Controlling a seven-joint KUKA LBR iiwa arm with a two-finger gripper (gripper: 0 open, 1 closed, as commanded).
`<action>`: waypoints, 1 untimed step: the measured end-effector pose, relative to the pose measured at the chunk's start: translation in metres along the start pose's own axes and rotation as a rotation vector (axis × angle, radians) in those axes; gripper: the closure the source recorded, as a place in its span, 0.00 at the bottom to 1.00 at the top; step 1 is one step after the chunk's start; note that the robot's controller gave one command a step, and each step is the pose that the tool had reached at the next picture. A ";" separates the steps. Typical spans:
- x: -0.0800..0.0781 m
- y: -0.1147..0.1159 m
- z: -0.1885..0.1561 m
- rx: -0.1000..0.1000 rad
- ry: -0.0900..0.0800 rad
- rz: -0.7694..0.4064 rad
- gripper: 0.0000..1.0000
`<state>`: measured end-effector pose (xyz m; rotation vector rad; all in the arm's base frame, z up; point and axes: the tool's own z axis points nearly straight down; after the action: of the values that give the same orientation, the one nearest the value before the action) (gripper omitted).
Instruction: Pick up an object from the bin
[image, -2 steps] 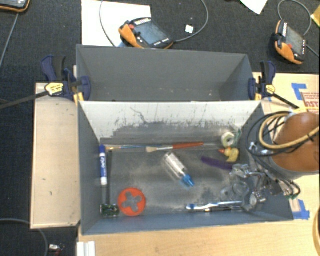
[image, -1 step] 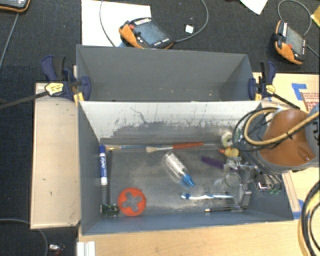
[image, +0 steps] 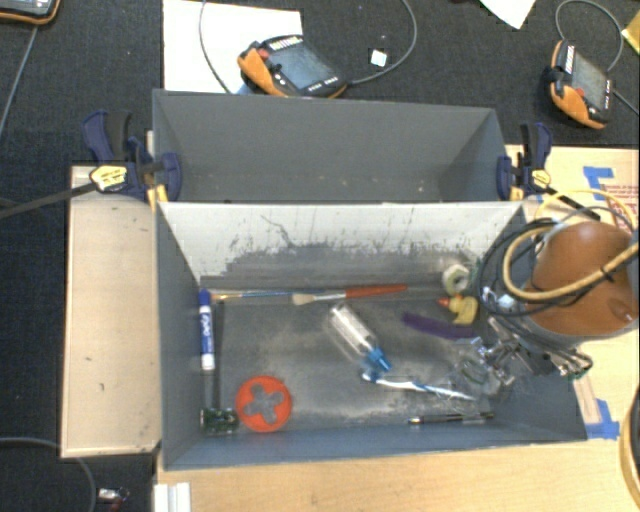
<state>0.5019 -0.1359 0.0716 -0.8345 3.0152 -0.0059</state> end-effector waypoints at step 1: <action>0.000 0.000 0.000 0.000 0.000 0.000 1.00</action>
Offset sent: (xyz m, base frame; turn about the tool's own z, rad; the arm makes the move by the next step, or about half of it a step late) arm 0.0000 -0.0001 0.0437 0.0002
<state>0.5019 -0.1359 0.0717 -0.8341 3.0152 -0.0059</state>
